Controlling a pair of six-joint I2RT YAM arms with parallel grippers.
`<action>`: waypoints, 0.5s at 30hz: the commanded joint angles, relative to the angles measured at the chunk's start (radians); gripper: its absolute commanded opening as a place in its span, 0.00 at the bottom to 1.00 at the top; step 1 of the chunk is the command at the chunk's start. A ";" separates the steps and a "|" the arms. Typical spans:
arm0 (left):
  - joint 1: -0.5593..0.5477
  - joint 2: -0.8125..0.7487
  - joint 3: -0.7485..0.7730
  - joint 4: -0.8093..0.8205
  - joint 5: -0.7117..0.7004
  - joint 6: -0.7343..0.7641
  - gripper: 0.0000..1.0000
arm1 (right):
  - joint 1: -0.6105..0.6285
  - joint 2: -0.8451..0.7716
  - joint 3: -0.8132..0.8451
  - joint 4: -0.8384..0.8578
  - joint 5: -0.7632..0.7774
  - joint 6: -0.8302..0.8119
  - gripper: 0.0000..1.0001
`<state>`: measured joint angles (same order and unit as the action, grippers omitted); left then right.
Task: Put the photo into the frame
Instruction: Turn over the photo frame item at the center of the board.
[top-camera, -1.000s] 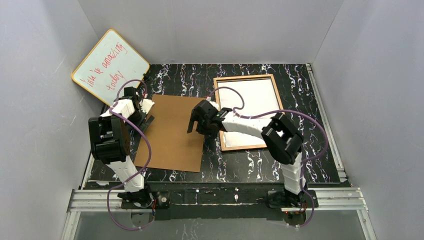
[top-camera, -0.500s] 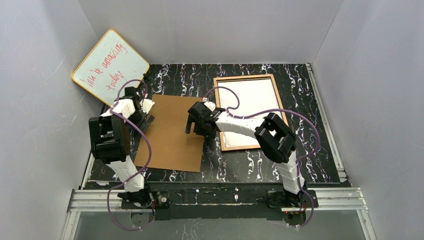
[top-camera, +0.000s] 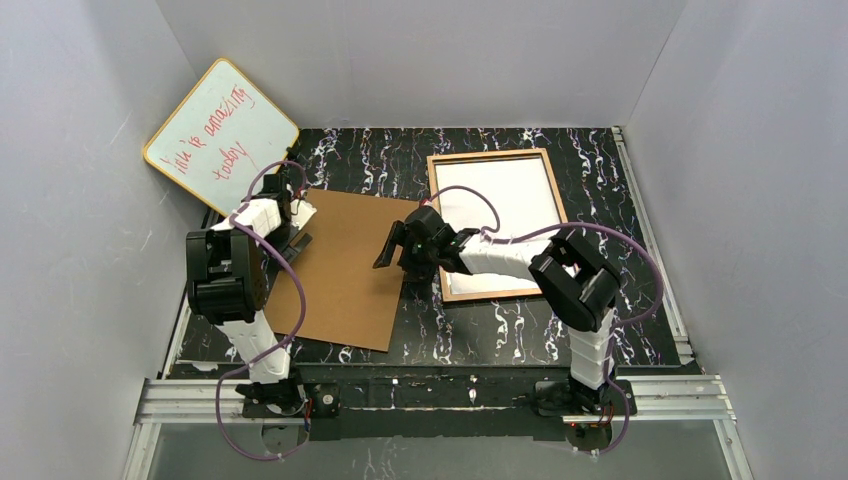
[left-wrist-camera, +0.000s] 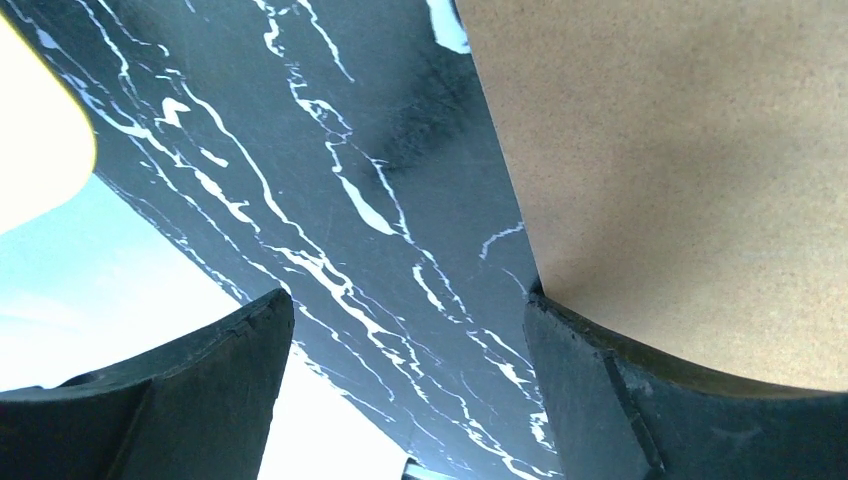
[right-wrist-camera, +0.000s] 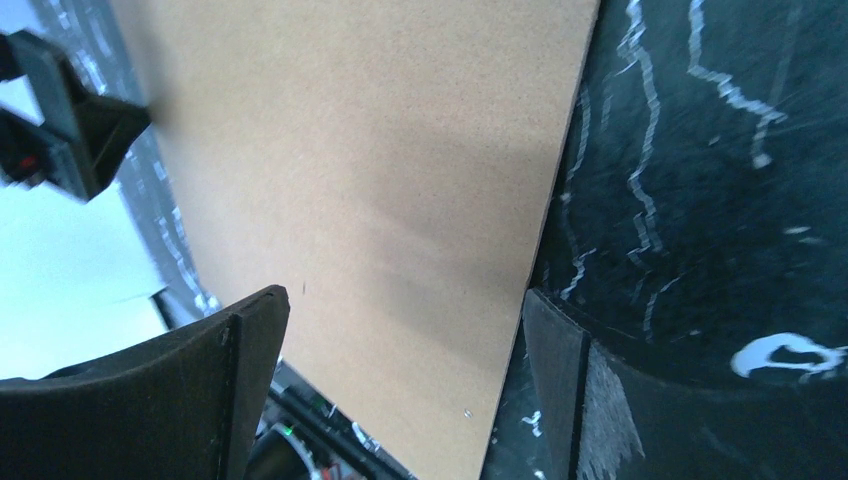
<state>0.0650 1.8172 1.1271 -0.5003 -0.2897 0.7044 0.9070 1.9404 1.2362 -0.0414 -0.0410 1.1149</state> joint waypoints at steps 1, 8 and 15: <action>-0.021 0.142 -0.092 0.015 0.214 -0.045 0.85 | 0.029 -0.111 -0.009 0.476 -0.229 0.139 0.92; -0.021 0.140 -0.075 -0.018 0.268 -0.052 0.84 | 0.031 -0.146 -0.084 0.772 -0.322 0.210 0.90; -0.016 0.130 0.017 -0.180 0.441 -0.059 0.83 | 0.028 -0.113 -0.107 0.964 -0.378 0.264 0.87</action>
<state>0.1032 1.8595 1.1744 -0.4480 -0.3714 0.7471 0.9016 1.8259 1.0977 0.4694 -0.3485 1.2995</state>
